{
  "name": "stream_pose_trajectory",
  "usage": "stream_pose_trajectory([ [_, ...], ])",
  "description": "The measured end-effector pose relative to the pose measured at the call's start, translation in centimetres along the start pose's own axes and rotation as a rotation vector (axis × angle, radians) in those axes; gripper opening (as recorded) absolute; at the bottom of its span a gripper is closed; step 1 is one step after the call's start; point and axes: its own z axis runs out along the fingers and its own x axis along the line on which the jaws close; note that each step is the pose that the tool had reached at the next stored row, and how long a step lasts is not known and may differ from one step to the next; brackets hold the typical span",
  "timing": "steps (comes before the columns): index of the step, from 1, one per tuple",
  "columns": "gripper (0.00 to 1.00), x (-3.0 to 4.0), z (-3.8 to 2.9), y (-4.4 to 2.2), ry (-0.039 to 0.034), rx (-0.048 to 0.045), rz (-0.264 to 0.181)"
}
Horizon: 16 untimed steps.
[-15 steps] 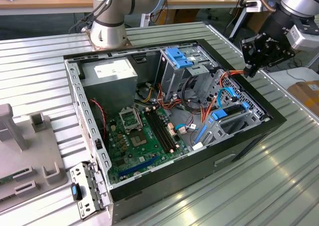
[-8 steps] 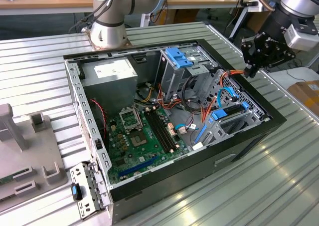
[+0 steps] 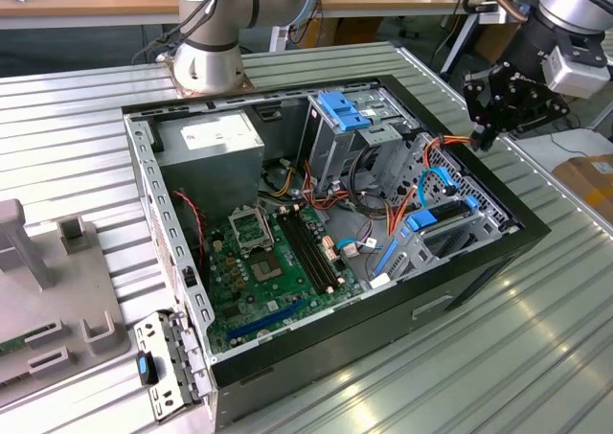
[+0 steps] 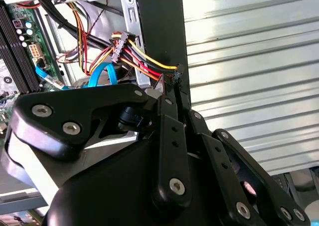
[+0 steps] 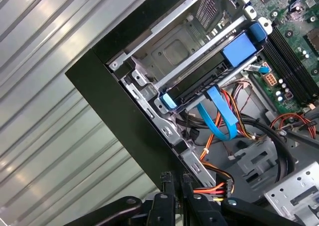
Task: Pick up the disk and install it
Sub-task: 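Insert the first disk wire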
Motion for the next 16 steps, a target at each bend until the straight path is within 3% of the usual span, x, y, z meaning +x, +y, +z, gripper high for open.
stream_pose_trajectory([
  [6, 0.16, 0.0, -0.08, 0.72, 0.0003, -0.0002, 0.002],
  [10, 0.16, -0.01, -0.08, 0.75, 0.0003, -0.0001, 0.002],
  [16, 0.16, -0.87, -0.21, 1.7, 0.0003, 0.0, 0.002],
])
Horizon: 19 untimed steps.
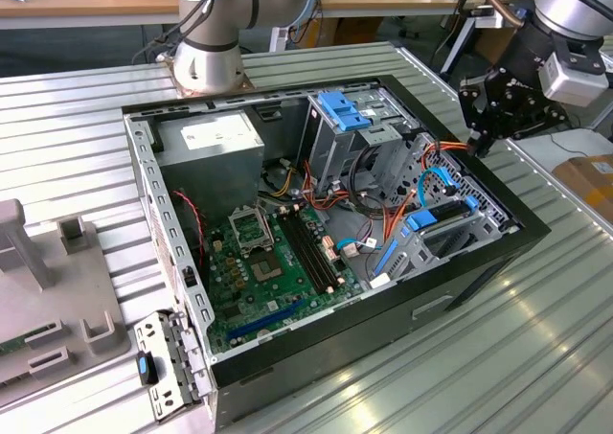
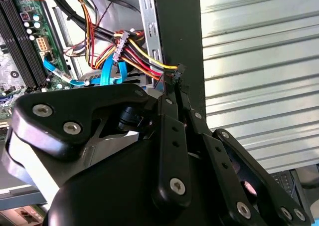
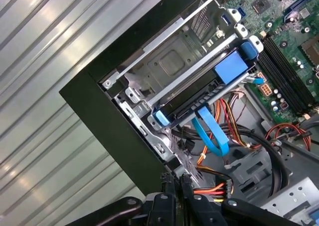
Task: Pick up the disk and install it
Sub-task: 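Insert the first disk wire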
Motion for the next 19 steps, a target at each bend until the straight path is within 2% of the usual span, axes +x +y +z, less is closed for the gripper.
stream_pose_trajectory([
  [3, 0.16, -0.67, -0.1, 0.79, 0.0, 0.0, 0.0],
  [6, 0.16, -1.04, -0.17, 1.39, 0.0001, -0.0001, 0.0],
  [9, 0.16, -0.83, -0.26, 2.48, 0.0001, -0.0002, 0.0],
  [13, 0.16, -0.75, -0.21, 2.61, 0.0051, -0.004, 0.029],
  [16, 0.16, -0.75, -0.19, 2.61, 0.0097, -0.0063, 0.07],
  [19, 0.16, -0.75, -0.2, 2.61, 0.0184, -0.0105, 0.153],
])
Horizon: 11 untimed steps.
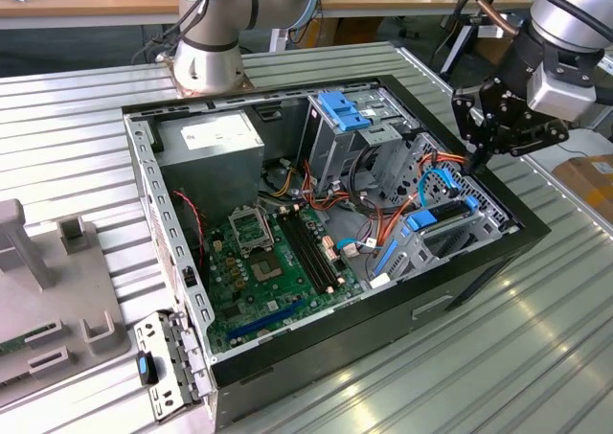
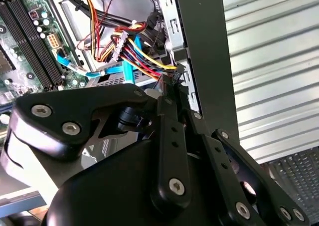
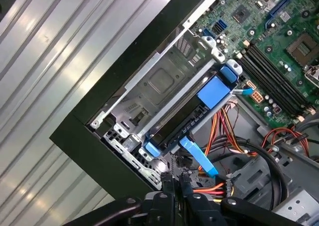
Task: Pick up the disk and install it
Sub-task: 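Insert the first disk wire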
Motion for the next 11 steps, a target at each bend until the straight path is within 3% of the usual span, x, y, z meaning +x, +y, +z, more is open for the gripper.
stream_pose_trajectory([
  [6, 0.16, 0.0, 0.0, 0.0, 0.0098, -0.0052, 0.086],
  [8, 0.16, 0.0, 0.0, 0.0, 0.0168, -0.0089, 0.146],
  [11, 0.16, 0.0, 0.0, 0.0, 0.0228, -0.0122, 0.195],
])
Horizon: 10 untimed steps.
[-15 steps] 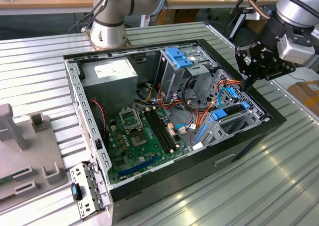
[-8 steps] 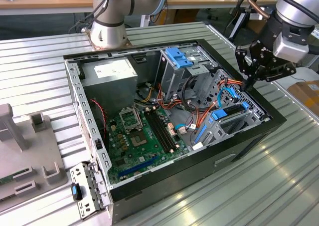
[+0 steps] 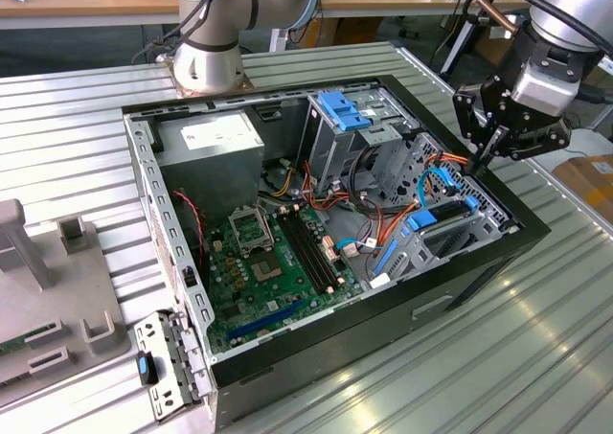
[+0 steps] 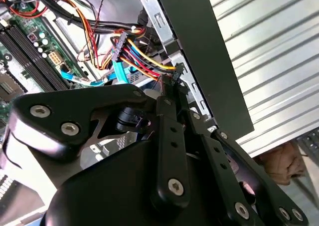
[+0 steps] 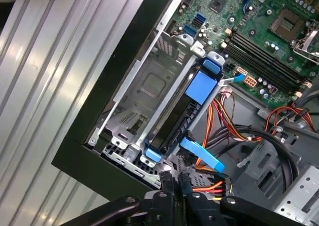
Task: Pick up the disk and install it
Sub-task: 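Insert the first disk wire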
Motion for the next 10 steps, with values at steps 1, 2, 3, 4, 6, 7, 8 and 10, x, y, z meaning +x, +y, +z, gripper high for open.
stream_pose_trajectory([
  [1, 0.16, 0.0, 0.0, 0.0, 0.0018, -0.001, 0.014],
  [2, 0.16, 0.0, 0.0, 0.0, 0.0072, -0.0039, 0.059],
  [3, 0.16, 0.0, 0.0, 0.0, 0.0097, -0.0052, 0.08],
  [4, 0.16, 0.0, 0.01, 0.0, 0.0121, -0.0065, 0.102],
  [6, 0.16, 0.0, 0.01, 0.0, 0.015, -0.0081, 0.13],
  [7, 0.16, 0.0, 0.02, 0.01, 0.0171, -0.0092, 0.149],
  [8, 0.16, 0.0, 0.03, 0.01, 0.0185, -0.01, 0.163],
  [10, 0.16, 0.0, 0.05, 0.01, 0.0218, -0.0118, 0.197],
])
